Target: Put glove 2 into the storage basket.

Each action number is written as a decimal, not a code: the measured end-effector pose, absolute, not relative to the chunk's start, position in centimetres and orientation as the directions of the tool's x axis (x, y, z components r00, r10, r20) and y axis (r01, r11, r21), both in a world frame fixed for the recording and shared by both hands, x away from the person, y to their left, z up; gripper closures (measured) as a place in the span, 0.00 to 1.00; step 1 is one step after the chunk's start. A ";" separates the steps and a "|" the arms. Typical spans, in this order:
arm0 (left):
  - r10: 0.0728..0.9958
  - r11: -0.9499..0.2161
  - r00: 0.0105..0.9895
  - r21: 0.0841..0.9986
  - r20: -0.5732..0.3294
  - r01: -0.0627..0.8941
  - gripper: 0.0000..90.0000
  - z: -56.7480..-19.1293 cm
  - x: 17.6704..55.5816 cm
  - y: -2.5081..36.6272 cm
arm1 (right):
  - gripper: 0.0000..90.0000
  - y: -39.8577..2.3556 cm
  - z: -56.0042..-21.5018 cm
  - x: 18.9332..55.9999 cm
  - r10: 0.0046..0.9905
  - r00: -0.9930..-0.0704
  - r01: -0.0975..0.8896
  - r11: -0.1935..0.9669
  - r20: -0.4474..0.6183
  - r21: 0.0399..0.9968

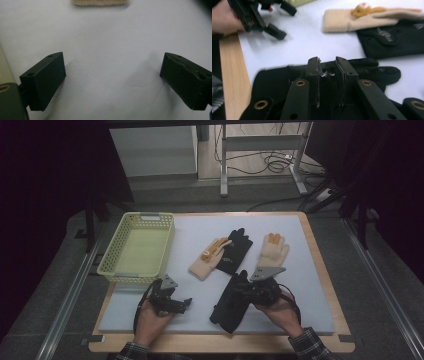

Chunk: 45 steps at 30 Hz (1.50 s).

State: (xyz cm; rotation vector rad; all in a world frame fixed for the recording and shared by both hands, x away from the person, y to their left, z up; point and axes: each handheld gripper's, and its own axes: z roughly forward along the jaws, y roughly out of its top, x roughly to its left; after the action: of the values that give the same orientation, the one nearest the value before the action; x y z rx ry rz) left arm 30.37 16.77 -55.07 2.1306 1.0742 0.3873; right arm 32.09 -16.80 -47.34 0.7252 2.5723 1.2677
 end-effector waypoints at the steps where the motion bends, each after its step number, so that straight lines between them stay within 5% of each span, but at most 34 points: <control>1: 0.791 -0.403 0.610 0.709 -0.048 0.578 0.07 -55.1 30.4 16.8 | 0.80 -16.8 -47.0 32.2 0.503 -0.862 0.348 0.510 0.055 0.787; 13: 0.791 -0.403 0.609 0.709 -0.047 0.578 0.07 -55.1 30.4 16.8 | 0.91 -11.5 -50.5 33.7 0.460 -0.888 0.310 0.618 -0.013 0.722; 21: 0.789 -0.408 0.612 0.706 -0.045 0.578 0.07 -55.1 30.4 16.8 | 0.66 -16.7 -49.9 35.8 0.646 -0.763 0.423 0.510 -0.010 0.749; 29: 0.790 -0.407 0.612 0.708 -0.045 0.577 0.07 -55.1 30.4 16.8 | 0.56 -16.4 -52.0 39.1 0.707 -0.706 0.475 0.511 -0.036 0.716; 32: 0.790 -0.408 0.612 0.707 -0.045 0.578 0.07 -55.1 30.4 16.8 | 0.64 -16.5 -52.6 39.9 0.709 -0.704 0.512 0.474 0.034 0.716; 35: 0.790 -0.407 0.612 0.708 -0.045 0.577 0.07 -55.1 30.4 16.8 | 0.92 -16.8 -52.7 39.7 0.711 -0.702 0.514 0.462 0.044 0.723; 45: 0.789 -0.407 0.612 0.707 -0.045 0.578 0.07 -55.1 30.4 16.8 | 0.95 -14.4 -50.6 38.1 0.580 -0.814 0.388 0.520 0.019 0.761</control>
State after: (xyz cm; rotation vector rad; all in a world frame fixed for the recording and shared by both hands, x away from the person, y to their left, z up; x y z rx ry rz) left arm 30.38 16.79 -55.07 2.1348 1.0712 0.3873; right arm 38.11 -14.43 -50.65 0.8196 2.5244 1.1739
